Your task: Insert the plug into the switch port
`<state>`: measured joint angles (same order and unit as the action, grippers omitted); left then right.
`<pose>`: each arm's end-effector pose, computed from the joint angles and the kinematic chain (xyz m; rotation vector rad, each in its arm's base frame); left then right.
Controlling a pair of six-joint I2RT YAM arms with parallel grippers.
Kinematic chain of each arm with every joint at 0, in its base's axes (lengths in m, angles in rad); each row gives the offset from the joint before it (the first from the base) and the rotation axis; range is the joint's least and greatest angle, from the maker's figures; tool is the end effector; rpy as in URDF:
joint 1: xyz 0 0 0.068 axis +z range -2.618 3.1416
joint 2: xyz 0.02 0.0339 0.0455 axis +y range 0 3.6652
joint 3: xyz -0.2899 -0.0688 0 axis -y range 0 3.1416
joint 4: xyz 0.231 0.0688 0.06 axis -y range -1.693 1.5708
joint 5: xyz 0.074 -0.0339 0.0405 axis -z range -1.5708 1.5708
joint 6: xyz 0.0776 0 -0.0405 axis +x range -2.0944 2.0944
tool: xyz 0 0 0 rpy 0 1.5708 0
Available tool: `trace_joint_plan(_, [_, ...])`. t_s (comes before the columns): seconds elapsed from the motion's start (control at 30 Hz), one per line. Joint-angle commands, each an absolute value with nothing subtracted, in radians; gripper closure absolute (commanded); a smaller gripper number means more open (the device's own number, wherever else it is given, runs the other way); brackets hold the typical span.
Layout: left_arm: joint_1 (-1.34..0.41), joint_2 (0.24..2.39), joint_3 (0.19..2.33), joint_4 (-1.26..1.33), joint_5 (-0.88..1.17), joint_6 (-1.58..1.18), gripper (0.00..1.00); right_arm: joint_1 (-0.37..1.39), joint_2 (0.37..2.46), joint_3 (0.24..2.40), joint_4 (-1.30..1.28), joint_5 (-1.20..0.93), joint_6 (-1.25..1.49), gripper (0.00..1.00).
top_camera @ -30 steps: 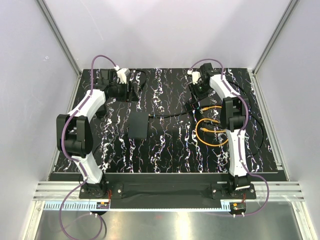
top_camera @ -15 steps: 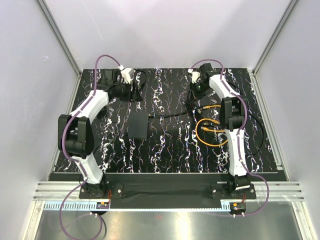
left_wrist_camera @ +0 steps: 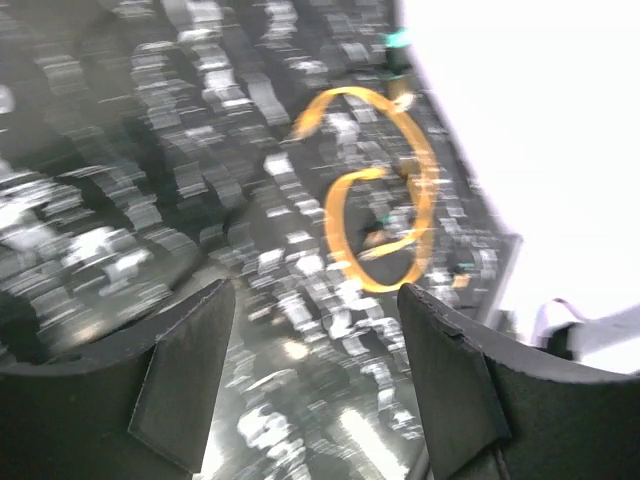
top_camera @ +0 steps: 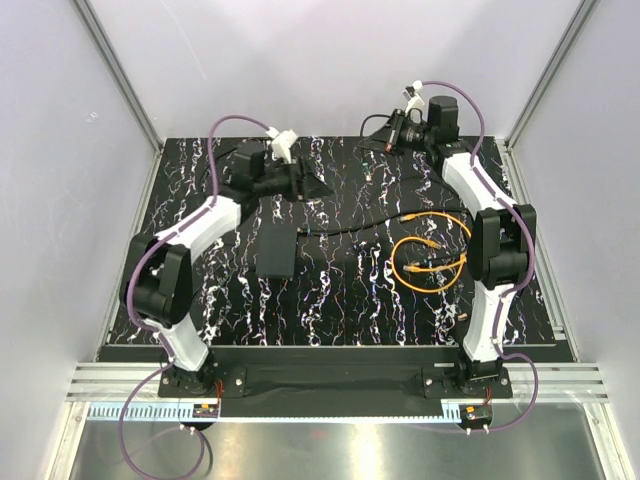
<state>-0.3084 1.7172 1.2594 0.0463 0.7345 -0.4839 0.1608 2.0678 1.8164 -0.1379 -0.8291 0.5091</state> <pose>0.3812 -0.1760 0.2994 0.3293 2.0539 -1.2255 0.4981 0.1387 0.3210 -0.2288 2.0191 1.2396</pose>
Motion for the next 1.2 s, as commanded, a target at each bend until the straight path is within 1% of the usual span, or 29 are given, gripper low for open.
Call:
trace_joint_plan(0.0, [-0.356,1.767,1.269,0.315,0.805,-0.655,0.28,0.161,2.013,1.703,0.224,-0.905,0.803,1.0])
trace_joint_plan(0.1, [-0.373,1.795,1.25,0.486,0.824,-0.785,0.29,0.16,2.0,1.671,0.291,-0.913,0.853,1.0])
trace_joint_plan(0.2, [-0.393,1.822,1.276,0.528,0.816,-0.819,0.29,0.161,1.993,1.648,0.347,-0.925,0.908,1.0])
trace_joint_plan(0.43, [-0.426,1.881,1.362,0.477,0.776,-0.782,0.33,0.163,1.979,1.588,0.483,-0.956,1.003,1.0])
trace_joint_plan(0.6, [-0.436,1.925,1.417,0.471,0.776,-0.792,0.35,0.167,1.962,1.556,0.515,-0.968,1.023,1.0])
trace_joint_plan(0.83, [-0.448,1.956,1.468,0.468,0.793,-0.795,0.41,0.184,1.95,1.511,0.575,-0.974,1.075,1.0])
trace_joint_plan(0.93, [-0.448,1.967,1.48,0.466,0.795,-0.798,0.47,0.189,1.947,1.49,0.62,-0.979,1.114,1.0])
trace_joint_plan(1.0, [-0.451,1.971,1.486,0.466,0.798,-0.801,0.54,0.192,1.947,1.48,0.629,-0.983,1.13,1.0])
trace_joint_plan(1.07, [-0.451,1.977,1.493,0.465,0.802,-0.804,0.59,0.196,1.942,1.473,0.649,-0.988,1.143,1.0])
trace_joint_plan(1.1, [-0.453,1.979,1.5,0.46,0.801,-0.804,0.66,0.196,1.942,1.47,0.653,-0.989,1.146,1.0])
trace_joint_plan(1.17, [-0.451,1.98,1.503,0.459,0.808,-0.801,0.75,0.198,1.944,1.467,0.653,-0.996,1.144,1.0])
